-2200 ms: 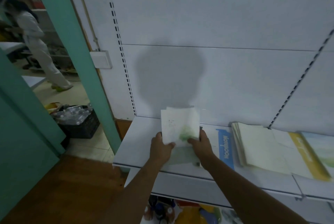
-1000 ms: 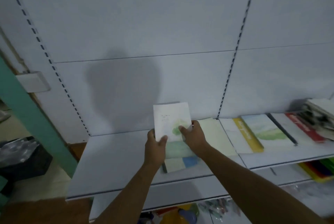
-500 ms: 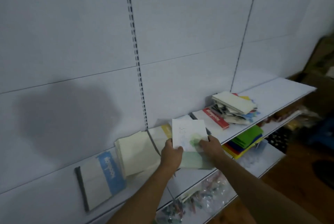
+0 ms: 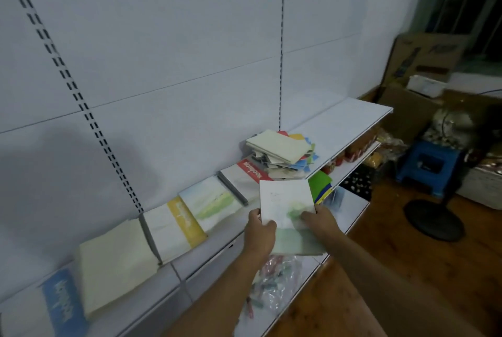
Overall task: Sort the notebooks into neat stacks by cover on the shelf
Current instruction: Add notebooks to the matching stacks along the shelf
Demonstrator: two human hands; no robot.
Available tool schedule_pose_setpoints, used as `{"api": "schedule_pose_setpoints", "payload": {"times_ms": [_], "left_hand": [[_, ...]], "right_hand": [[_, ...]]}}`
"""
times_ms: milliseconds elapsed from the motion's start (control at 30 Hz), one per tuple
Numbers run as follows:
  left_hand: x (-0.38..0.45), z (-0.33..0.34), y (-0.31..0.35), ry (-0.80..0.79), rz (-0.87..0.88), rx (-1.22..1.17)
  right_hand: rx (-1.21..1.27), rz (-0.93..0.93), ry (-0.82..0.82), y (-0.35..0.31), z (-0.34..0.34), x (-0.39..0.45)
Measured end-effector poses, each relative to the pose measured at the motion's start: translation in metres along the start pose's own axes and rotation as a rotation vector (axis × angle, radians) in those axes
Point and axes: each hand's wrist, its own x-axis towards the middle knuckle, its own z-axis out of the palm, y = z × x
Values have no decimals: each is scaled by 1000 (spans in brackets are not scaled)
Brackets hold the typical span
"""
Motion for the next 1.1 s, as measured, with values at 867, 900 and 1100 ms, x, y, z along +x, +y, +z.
{"api": "schedule_pose_setpoints", "payload": {"times_ms": [867,900,1100], "left_hand": [[150,-126,-54,442,-173,95],[154,-125,-56,444,-185,117],[167,-102,-62,515,-266,303]], "right_hand": [[-360,-273,-404,-92,211,120],[-394,-282,-417,-91,214,128],[-541,-379,-480,-79,228,157]]}}
